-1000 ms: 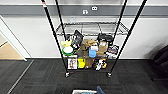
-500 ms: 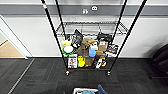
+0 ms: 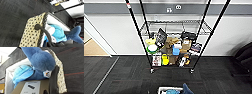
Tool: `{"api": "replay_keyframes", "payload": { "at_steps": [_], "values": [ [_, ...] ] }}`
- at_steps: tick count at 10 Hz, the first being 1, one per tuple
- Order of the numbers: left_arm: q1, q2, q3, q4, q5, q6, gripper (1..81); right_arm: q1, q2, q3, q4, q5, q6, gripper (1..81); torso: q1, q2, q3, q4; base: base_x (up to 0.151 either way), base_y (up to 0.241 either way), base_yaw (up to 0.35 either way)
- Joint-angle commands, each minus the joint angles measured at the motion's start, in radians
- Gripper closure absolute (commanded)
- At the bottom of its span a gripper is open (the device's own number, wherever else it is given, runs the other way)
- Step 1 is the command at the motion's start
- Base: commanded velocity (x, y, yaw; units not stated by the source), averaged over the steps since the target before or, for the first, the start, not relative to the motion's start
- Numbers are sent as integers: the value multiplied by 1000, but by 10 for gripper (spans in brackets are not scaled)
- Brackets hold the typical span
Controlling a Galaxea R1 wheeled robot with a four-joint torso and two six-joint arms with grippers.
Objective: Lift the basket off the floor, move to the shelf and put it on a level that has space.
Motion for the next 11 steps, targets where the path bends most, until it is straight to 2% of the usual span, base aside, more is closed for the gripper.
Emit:
{"api": "replay_keyframes", "payload": {
  "at_steps": [1,2,3,4,6,11],
  "values": [
    [-105,-59,95,-16,41,4,811,102,-39,88,15,-16,20,811,-63,97,0,0,0,0,0],
    [-105,-67,110,-16,40,3,811,102,-41,93,15,-16,20,811,-85,132,0,0,0,0,0],
    [-105,-65,112,-16,40,3,811,105,-41,102,15,-16,20,811,-108,166,24,0,0,0,0],
    [-104,-61,113,-16,40,3,811,104,-43,117,13,-14,20,811,-130,202,99,0,0,0,0],
    [-104,-55,119,-15,40,5,811,104,-43,119,13,-14,20,811,-163,253,114,0,0,0,0],
    [-104,-58,119,-15,40,5,811,101,-46,120,12,-14,20,811,-268,412,275,0,0,0,0]
  ]
}}
